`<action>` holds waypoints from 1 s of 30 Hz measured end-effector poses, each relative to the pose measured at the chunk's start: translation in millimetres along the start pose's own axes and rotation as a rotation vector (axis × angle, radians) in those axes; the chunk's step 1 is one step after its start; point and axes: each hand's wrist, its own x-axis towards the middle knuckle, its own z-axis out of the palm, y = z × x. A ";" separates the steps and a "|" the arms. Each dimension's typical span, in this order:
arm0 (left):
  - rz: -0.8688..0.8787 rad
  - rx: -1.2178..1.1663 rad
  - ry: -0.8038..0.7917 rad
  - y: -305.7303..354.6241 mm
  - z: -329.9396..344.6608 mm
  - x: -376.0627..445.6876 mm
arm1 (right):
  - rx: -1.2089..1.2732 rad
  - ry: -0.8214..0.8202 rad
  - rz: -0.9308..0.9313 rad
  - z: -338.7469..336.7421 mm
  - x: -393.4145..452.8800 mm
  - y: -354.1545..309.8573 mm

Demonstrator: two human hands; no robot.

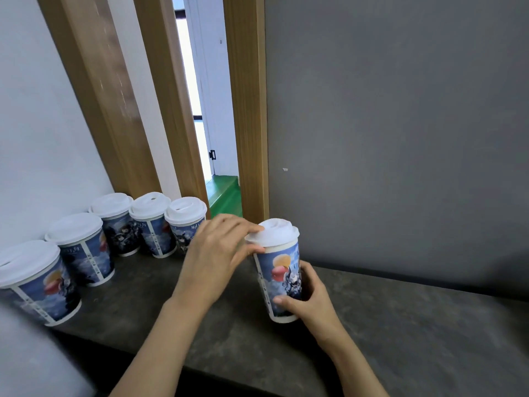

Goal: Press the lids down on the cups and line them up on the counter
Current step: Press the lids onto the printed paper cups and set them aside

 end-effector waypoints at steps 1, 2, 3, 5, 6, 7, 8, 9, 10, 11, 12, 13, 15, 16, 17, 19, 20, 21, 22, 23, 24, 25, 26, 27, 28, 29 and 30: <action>0.031 -0.018 -0.009 5.8 2.1 0.6 | -0.061 0.017 -0.012 -3.7 -4.1 -0.1; 0.059 -0.066 -0.028 13.5 5.4 1.9 | -0.121 0.045 -0.017 -9.5 -9.1 -1.4; 0.083 -0.128 -0.051 21.3 9.8 2.9 | -0.178 0.080 -0.020 -15.3 -13.8 -3.4; 0.121 -0.245 -0.119 38.9 20.3 4.2 | -0.266 0.179 -0.024 -31.5 -25.5 -6.6; 0.143 -0.282 -0.144 47.5 26.7 4.1 | -0.292 0.244 -0.030 -40.7 -32.5 -7.9; 0.172 -0.314 -0.158 58.1 35.0 5.3 | -0.310 0.310 -0.040 -52.2 -41.5 -11.0; 0.195 -0.342 -0.166 68.5 43.6 6.5 | -0.331 0.363 -0.051 -63.0 -50.5 -14.1; 0.209 -0.370 -0.171 78.6 51.1 7.7 | -0.350 0.402 -0.058 -72.0 -58.8 -16.9; 0.228 -0.404 -0.174 92.9 59.8 10.9 | -0.371 0.445 -0.068 -84.1 -69.3 -20.6; 0.247 -0.433 -0.177 106.4 67.1 13.3 | -0.388 0.486 -0.074 -95.3 -79.1 -23.8; 0.269 -0.462 -0.185 123.7 74.2 16.5 | -0.404 0.533 -0.077 -108.1 -90.6 -28.5; 0.289 -0.487 -0.195 140.7 79.7 19.0 | -0.421 0.580 -0.079 -119.5 -101.0 -33.3; 0.332 -0.524 -0.209 175.7 88.3 22.1 | -0.455 0.667 -0.069 -142.1 -121.5 -41.8; 0.353 -0.533 -0.215 192.2 92.5 22.8 | -0.474 0.709 -0.059 -152.8 -130.8 -45.6; 0.371 -0.537 -0.219 209.4 97.0 22.9 | -0.491 0.749 -0.049 -163.6 -140.2 -50.0; 0.382 -0.542 -0.215 236.7 105.1 21.5 | -0.525 0.810 -0.041 -180.6 -154.0 -55.9; 0.373 -0.550 -0.208 250.1 108.7 20.7 | -0.540 0.830 -0.038 -188.7 -160.6 -59.3; 0.358 -0.554 -0.197 260.4 112.1 19.9 | -0.556 0.843 -0.032 -194.9 -165.2 -62.0; 0.336 -0.558 -0.185 270.5 115.7 18.4 | -0.571 0.851 -0.025 -201.0 -169.8 -64.9; 0.313 -0.561 -0.175 278.7 119.2 16.7 | -0.590 0.859 -0.019 -206.3 -172.5 -67.4; 0.292 -0.558 -0.163 284.9 122.5 15.2 | -0.607 0.866 -0.014 -211.1 -173.5 -69.0; 0.274 -0.553 -0.148 291.6 126.1 14.6 | -0.628 0.868 -0.008 -217.3 -173.8 -71.3; 0.257 -0.546 -0.131 296.7 129.9 15.2 | -0.650 0.867 0.001 -222.6 -172.3 -72.7; 0.238 -0.541 -0.119 301.5 134.1 16.9 | -0.664 0.863 0.008 -228.0 -169.5 -74.1; 0.218 -0.537 -0.112 305.0 138.4 19.5 | -0.671 0.860 0.013 -232.5 -165.7 -74.6; 0.198 -0.535 -0.105 307.6 142.7 22.5 | -0.670 0.859 0.017 -236.0 -161.4 -74.3; 0.179 -0.532 -0.098 311.3 147.2 26.0 | -0.667 0.858 0.023 -240.0 -157.1 -74.4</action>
